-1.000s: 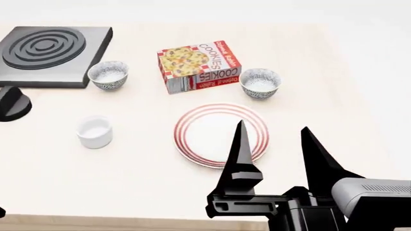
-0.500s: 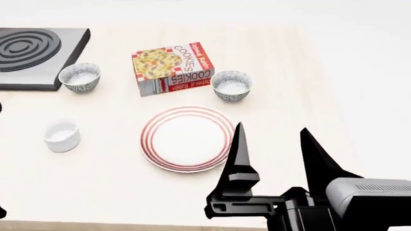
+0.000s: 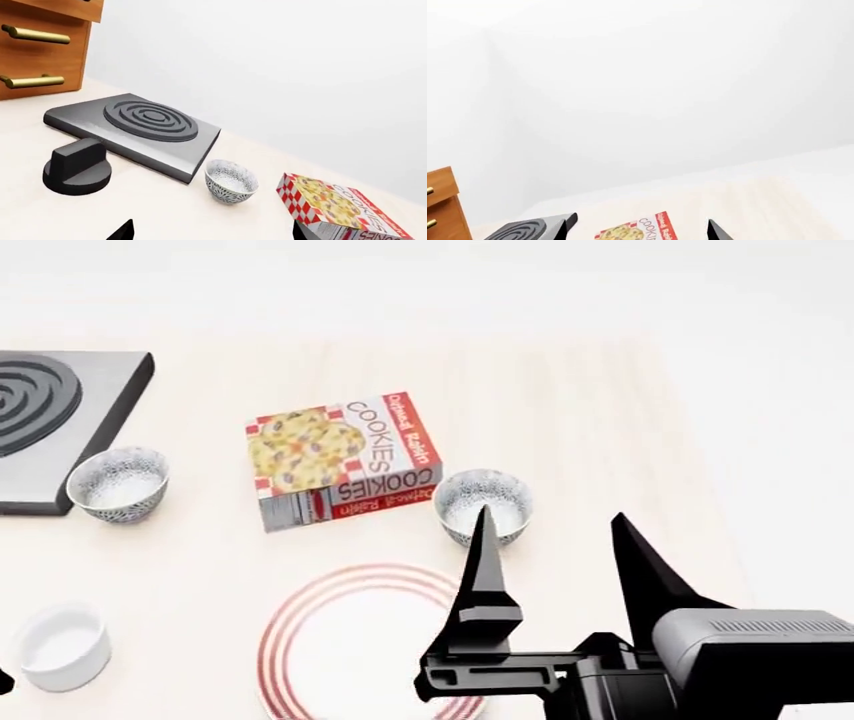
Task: Pick the akita bowl next to the plate and place it on the plate.
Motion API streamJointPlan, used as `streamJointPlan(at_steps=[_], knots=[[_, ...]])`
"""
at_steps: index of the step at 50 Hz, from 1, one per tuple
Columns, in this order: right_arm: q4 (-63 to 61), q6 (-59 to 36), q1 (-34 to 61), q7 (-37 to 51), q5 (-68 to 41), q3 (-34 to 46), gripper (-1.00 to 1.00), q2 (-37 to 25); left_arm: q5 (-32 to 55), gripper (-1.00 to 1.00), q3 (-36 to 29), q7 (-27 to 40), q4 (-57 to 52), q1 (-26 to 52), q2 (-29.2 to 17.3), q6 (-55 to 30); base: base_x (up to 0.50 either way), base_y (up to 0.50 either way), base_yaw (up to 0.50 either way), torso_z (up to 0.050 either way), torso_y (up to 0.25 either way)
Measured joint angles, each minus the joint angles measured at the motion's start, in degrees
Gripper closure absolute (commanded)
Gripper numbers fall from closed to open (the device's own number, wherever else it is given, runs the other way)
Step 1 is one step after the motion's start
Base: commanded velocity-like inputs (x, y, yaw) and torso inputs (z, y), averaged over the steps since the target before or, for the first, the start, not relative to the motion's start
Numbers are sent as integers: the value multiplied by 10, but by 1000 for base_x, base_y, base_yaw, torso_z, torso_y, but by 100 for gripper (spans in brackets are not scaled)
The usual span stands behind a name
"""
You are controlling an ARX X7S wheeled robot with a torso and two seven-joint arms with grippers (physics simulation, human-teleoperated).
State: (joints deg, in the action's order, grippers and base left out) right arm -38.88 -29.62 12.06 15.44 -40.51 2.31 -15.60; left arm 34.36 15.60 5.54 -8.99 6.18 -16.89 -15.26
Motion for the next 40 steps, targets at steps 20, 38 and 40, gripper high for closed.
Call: streamJointPlan(at_steps=[20, 38, 40], knots=[[5, 4, 0, 4, -1, 5, -100, -4, 2, -100, -3, 2, 2, -1, -3, 4, 500, 0, 0, 0, 1], [10, 9, 0, 6, -2, 10, -100, -8, 3, -100, -6, 6, 0, -2, -5, 5, 488, 0, 0, 0, 1], [11, 8, 1, 8, -1, 10, -100, -8, 4, -100, -6, 6, -1, -2, -5, 5, 0, 0, 0, 0, 0]])
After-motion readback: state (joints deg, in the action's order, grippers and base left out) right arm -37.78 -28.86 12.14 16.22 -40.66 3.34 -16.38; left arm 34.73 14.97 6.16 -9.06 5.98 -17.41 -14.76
